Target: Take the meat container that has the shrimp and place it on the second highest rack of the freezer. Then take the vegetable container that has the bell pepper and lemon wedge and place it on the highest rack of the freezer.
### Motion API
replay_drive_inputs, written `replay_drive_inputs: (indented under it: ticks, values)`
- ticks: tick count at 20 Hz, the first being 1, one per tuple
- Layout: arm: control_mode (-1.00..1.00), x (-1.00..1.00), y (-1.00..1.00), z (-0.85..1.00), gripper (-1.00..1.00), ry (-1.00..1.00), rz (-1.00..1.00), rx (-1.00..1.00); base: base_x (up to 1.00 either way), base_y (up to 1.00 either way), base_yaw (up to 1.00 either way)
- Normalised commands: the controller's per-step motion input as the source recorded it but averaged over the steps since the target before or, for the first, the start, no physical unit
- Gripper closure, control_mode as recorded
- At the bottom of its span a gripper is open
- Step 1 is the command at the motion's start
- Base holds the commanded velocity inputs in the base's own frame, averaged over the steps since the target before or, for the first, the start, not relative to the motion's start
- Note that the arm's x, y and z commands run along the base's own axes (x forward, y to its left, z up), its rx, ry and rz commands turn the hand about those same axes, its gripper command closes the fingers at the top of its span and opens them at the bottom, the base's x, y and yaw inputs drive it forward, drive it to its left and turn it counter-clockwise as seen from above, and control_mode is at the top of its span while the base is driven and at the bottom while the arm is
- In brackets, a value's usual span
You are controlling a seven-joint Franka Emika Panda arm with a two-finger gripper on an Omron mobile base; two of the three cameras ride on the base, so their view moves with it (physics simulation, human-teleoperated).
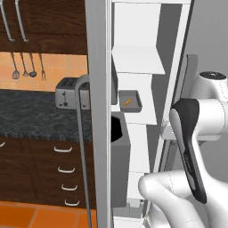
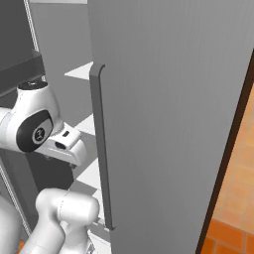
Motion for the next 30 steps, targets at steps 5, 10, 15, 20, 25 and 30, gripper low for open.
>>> replay_drive_inputs:
  ticks: [5, 10, 15, 20, 25, 30]
  values:
    - [-1.0, 0.0, 0.12, 0.0, -1.0, 0.0, 0.16, 0.0, 0.0, 0.0, 0.0]
    - [-1.0, 0.0, 0.04, 0.0, -1.0, 0.0, 0.11, 0.0, 0.0, 0.0, 0.0]
    - [1.0, 0.0, 0.04, 0.0, -1.0, 0.0, 0.0, 0.0, -0.12, 0.0, 0.01]
    - [1.0, 0.0, 0.0, 0.0, -1.0, 0.0, 0.0, 0.0, -0.96, -0.5, 0.19]
    - [1.0, 0.0, 0.0, 0.0, -1.0, 0.0, 0.0, 0.0, -0.19, -0.17, 0.72]
    - [1.0, 0.0, 0.0, 0.0, -1.0, 0.0, 0.0, 0.0, 0.0, 0.0, 0.99]
